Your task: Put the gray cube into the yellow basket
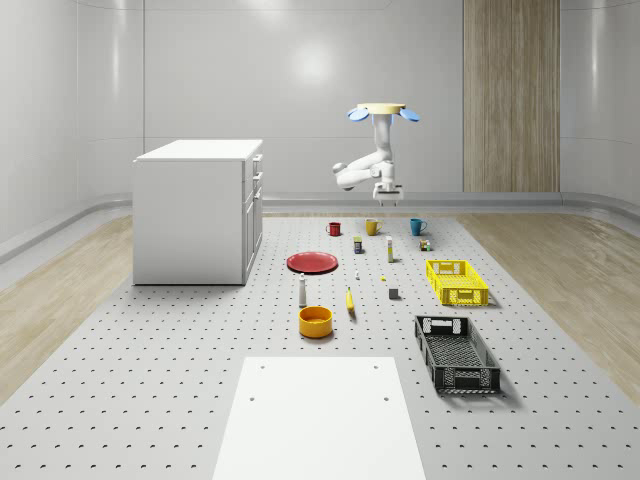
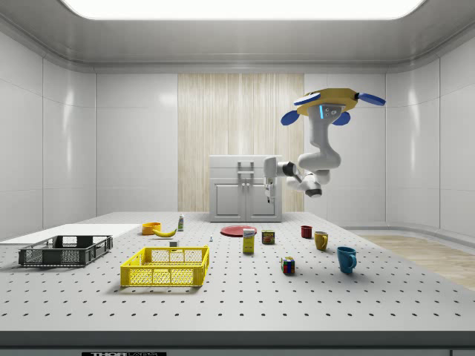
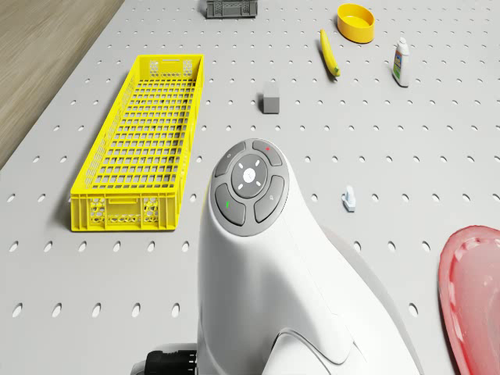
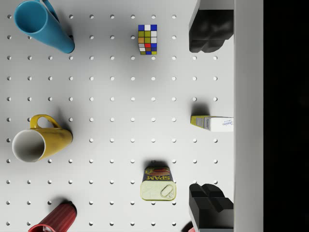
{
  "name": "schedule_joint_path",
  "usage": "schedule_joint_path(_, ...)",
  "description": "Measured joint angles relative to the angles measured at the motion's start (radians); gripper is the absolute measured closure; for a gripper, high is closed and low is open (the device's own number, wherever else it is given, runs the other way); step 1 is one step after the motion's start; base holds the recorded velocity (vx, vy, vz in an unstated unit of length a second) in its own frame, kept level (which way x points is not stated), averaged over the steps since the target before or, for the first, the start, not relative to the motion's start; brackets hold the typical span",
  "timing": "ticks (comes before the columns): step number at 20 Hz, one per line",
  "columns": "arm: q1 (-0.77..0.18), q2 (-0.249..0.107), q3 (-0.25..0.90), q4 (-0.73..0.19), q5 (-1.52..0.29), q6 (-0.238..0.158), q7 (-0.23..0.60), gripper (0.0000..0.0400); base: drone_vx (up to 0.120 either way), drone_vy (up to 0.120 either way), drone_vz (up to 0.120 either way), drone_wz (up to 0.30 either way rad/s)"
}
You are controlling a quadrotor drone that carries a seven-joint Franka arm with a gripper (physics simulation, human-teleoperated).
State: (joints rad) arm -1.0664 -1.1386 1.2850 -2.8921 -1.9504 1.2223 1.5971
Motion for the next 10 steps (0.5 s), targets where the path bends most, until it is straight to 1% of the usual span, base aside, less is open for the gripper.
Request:
schedule_joint_path(1,-0.002,-0.005,0.002,0.0,0.003,0.004,0.002,0.0,0.12,0.0,-0.04,0.0)
schedule_joint_path(10,-0.018,-0.05,0.016,0.004,0.026,0.045,0.017,0.0,0.12,0.0,0.0,0.0)
